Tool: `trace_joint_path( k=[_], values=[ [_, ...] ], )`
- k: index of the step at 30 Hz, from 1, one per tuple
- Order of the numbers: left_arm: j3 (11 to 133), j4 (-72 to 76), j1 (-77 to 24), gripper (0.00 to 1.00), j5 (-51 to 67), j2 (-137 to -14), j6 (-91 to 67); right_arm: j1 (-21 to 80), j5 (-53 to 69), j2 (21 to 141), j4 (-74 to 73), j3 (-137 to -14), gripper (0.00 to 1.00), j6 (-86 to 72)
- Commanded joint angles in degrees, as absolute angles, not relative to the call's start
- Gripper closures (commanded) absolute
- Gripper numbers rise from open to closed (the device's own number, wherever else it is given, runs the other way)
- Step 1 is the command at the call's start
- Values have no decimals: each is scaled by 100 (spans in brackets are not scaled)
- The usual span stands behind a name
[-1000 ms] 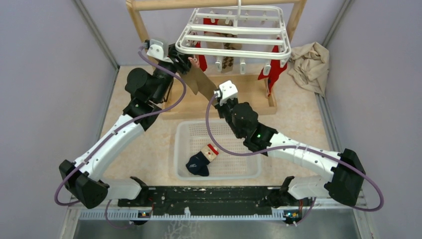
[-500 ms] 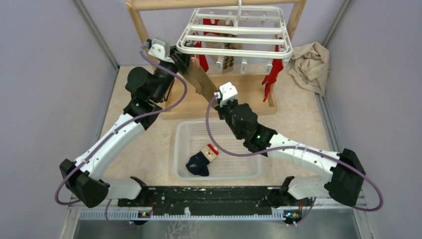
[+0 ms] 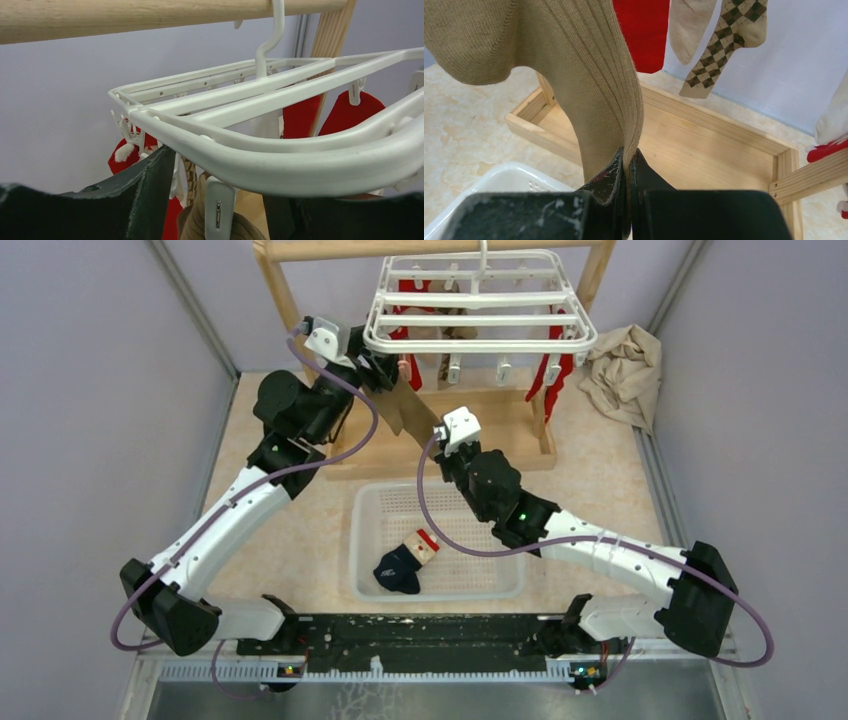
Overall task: Remove the socks clipped to the hanger
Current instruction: Remove the sock from the hanger.
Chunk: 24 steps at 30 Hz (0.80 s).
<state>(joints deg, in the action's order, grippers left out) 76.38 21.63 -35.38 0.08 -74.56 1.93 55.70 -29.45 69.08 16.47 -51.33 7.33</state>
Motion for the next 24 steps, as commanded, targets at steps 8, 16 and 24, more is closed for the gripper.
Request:
trace_joint_path(
  k=[8,16,24],
  values=[
    [8036,1866,-3529,1,84,-7486,285,5563,-2940,6708,1748,-5101,100,677],
    [8330,1034,-3459,1,541,-7412,426,5555,-2927,6711,1741,-5102,100,686],
    [8582,-115,-3452,1,645,-7262,396,5546,-2911,6731,1723,-5124,100,712]
  ],
)
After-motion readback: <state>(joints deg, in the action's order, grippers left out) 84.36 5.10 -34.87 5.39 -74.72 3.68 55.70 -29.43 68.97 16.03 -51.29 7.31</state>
